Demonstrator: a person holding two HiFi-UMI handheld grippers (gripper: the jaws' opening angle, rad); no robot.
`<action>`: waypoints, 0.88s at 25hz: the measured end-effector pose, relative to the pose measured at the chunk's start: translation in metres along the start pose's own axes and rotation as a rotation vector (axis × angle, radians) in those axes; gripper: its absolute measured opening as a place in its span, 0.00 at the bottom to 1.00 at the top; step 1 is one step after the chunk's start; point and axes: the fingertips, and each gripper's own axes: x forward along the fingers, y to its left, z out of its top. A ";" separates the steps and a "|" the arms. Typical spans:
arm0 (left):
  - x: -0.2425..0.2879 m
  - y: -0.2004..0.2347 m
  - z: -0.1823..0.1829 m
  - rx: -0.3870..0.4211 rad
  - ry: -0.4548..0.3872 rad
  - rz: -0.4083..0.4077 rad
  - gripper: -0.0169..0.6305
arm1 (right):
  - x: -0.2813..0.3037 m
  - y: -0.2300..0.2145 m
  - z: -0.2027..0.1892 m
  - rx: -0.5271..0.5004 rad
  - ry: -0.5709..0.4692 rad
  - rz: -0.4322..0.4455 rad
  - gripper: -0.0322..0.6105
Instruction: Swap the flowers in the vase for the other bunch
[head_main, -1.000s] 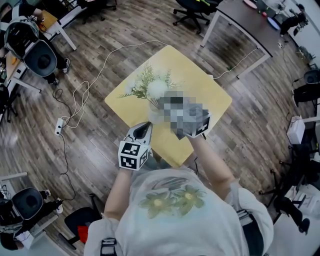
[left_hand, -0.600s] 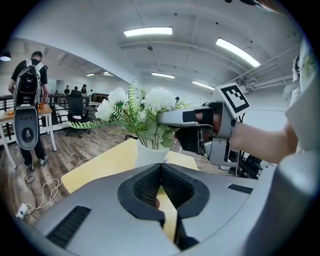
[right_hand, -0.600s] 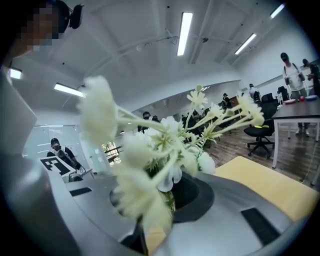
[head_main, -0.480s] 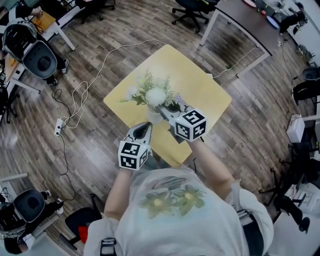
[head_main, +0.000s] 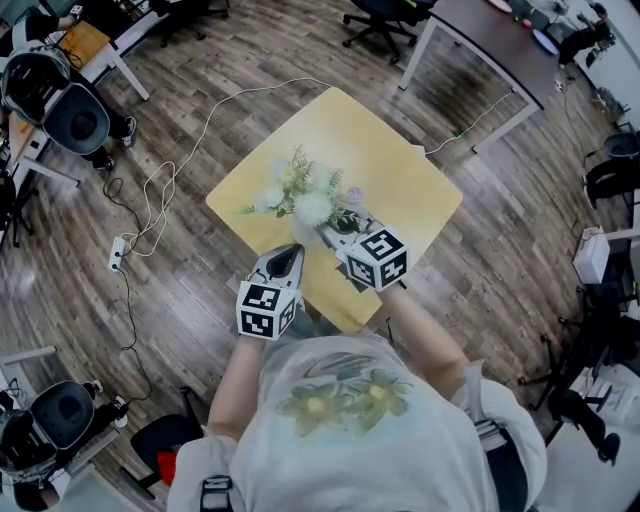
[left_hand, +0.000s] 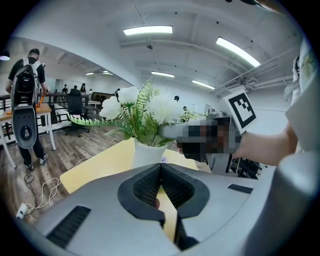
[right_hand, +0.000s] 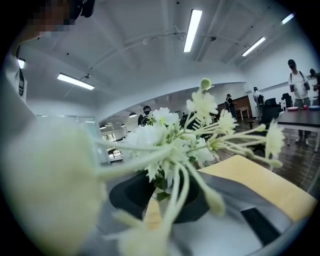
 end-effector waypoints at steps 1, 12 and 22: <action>0.000 0.000 -0.001 0.000 0.000 -0.001 0.05 | 0.000 0.000 -0.003 0.001 0.008 0.000 0.17; -0.001 -0.003 0.001 0.001 0.001 -0.002 0.05 | -0.006 0.001 -0.012 -0.010 0.032 -0.024 0.17; -0.004 -0.010 -0.002 0.004 -0.007 -0.001 0.05 | -0.021 0.005 -0.018 -0.027 0.028 -0.056 0.34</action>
